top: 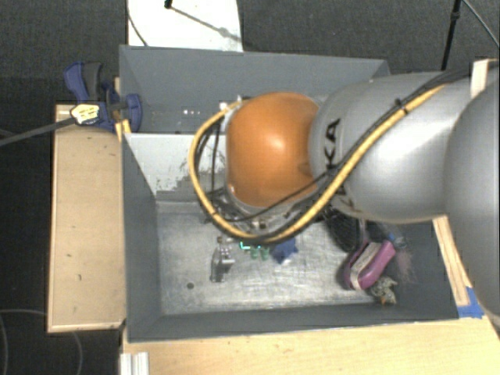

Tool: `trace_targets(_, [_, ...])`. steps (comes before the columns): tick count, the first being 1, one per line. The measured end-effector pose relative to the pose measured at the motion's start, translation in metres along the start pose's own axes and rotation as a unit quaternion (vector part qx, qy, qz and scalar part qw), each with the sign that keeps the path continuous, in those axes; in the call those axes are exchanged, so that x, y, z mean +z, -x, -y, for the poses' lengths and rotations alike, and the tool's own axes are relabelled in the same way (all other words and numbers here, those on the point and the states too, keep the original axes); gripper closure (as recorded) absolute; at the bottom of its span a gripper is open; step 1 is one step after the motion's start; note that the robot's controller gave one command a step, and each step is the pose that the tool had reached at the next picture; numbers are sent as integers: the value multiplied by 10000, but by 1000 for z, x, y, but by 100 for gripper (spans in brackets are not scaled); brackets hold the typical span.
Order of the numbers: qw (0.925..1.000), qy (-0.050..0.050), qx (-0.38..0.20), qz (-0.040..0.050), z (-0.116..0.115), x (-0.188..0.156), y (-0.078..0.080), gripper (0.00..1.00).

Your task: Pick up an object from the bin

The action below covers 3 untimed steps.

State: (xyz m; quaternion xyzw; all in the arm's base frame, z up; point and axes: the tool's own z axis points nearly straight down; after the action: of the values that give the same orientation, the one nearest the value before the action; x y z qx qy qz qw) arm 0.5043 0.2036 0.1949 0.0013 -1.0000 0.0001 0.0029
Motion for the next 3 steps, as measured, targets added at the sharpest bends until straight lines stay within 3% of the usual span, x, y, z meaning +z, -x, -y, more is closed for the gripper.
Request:
trace_targets(1, [9980, -20, -636, 17, 119, 64, 25, 0])
trace_targets(2, [9985, -12, -555, 11, 179, 96, 1, 0])
trace_targets(3, [9955, 8, 945, 51, 161, 123, 36, 0])
